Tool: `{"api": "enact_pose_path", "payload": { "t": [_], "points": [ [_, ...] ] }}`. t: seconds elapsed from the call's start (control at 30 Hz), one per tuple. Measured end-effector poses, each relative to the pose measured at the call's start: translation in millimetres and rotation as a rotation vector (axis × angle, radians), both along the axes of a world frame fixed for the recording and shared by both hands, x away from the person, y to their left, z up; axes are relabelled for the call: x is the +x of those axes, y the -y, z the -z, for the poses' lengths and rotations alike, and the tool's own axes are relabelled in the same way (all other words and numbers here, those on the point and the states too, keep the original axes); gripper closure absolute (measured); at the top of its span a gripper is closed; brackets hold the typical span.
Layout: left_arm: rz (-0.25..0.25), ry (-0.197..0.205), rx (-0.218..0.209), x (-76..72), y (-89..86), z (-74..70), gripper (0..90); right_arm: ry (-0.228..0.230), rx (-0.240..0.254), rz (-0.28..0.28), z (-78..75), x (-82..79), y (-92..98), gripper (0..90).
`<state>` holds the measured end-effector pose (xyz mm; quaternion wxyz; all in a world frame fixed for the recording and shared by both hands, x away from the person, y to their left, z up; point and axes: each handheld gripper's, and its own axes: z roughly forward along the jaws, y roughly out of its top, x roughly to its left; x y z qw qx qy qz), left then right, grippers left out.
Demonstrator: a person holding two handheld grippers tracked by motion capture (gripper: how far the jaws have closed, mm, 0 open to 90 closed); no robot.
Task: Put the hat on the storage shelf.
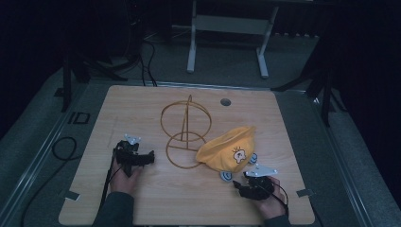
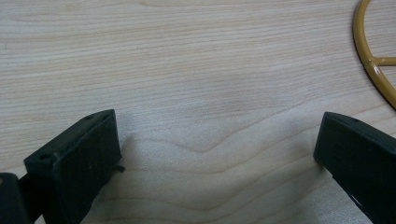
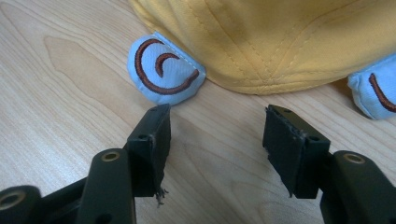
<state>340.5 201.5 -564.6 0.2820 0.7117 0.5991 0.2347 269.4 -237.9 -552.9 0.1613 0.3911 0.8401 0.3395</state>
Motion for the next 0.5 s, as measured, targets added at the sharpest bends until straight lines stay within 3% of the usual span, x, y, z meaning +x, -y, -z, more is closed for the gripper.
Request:
{"api": "enact_pose_path", "payload": {
  "t": [0.33, 0.5],
  "points": [
    [-0.002, -0.001, 0.001, -0.3, 0.4, -0.1, 0.4, -0.013, -0.009, 0.003, -1.1, -0.4, -2.0, 39.0],
    [-0.002, -0.001, 0.001, -0.3, 0.3, -0.1, 0.4, -0.020, -0.040, -0.047, -3.4, -1.3, -11.0, 38.8]
  ]
}}
